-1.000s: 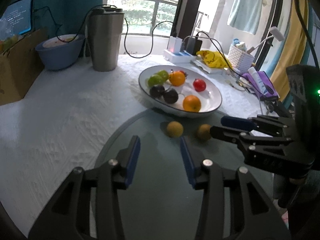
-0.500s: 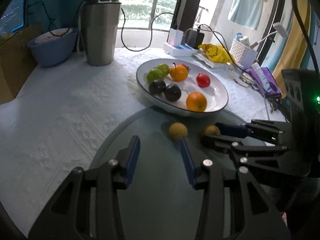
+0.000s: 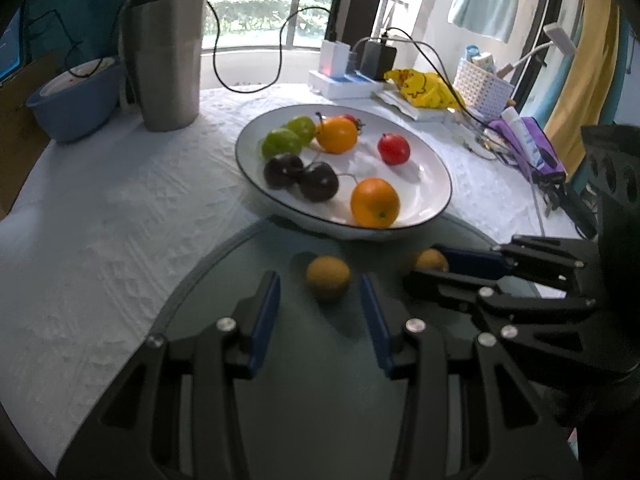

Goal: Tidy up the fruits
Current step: 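Lower the left gripper toward a small yellow fruit while the right approaches a small orange, then close the left gripper on a small round fruit while the right grasps the other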

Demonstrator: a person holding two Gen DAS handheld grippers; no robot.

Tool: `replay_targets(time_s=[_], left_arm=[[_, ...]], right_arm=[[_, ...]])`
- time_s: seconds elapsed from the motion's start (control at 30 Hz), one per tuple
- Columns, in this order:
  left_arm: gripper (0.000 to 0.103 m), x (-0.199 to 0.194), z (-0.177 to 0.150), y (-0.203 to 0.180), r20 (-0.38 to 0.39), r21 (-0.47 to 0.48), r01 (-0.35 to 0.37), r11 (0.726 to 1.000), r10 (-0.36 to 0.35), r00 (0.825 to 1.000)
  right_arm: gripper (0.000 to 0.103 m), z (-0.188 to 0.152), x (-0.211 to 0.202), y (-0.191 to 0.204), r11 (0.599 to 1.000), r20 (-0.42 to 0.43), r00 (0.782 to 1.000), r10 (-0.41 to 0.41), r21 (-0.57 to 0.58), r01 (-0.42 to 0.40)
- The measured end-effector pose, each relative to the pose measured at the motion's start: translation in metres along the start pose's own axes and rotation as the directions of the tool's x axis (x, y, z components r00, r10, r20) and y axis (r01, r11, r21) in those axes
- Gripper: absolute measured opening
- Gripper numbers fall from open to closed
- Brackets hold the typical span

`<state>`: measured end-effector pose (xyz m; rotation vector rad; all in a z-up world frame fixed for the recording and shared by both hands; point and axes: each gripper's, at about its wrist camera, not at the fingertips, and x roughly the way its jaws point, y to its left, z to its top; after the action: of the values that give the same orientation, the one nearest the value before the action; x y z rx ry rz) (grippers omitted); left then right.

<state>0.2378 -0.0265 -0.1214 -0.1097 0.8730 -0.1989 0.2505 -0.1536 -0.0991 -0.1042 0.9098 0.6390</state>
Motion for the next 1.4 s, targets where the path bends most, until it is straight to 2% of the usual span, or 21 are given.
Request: replay_targets(time_s=[0.23, 0.3, 0.37, 0.4, 0.73, 1.07, 1.4], left_arm=[[0.043, 0.01, 0.005, -0.01, -0.017, 0.04, -0.018, 0.999, 0.018, 1.0], [0.038, 0.011, 0.005, -0.015, -0.023, 0.059, -0.02, 0.998, 0.022, 1.0], [0.027, 0.013, 0.005, -0.017, -0.029, 0.073, -0.021, 0.997, 0.023, 0.999], [0.025, 0.012, 0.005, -0.017, -0.03, 0.076, -0.02, 0.997, 0.022, 0.999], [0.025, -0.007, 0.001, -0.027, 0.004, 0.09, -0.008, 0.996, 0.008, 1.0], [0.025, -0.046, -0.001, -0.037, 0.077, 0.104, -0.003, 0.995, -0.005, 0.997], [0.025, -0.081, 0.012, -0.048, 0.157, 0.117, -0.015, 0.993, -0.004, 0.988]], right_arm=[[0.028, -0.003, -0.007, -0.012, 1.0, 0.01, 1.0, -0.011, 0.019, 0.01], [0.028, -0.003, -0.009, -0.014, 1.0, 0.012, 1.0, -0.014, 0.023, 0.014], [0.028, -0.004, -0.011, -0.015, 1.0, 0.015, 1.0, -0.017, 0.026, 0.016], [0.028, -0.004, -0.012, -0.016, 1.0, 0.017, 1.0, -0.018, 0.026, 0.017], [0.028, -0.009, -0.028, -0.011, 0.999, 0.046, 0.999, -0.028, 0.018, 0.028], [0.028, -0.011, -0.06, 0.002, 0.999, 0.104, 0.994, -0.044, -0.005, 0.045], [0.028, 0.0, -0.094, 0.012, 0.997, 0.169, 0.984, -0.054, -0.041, 0.062]])
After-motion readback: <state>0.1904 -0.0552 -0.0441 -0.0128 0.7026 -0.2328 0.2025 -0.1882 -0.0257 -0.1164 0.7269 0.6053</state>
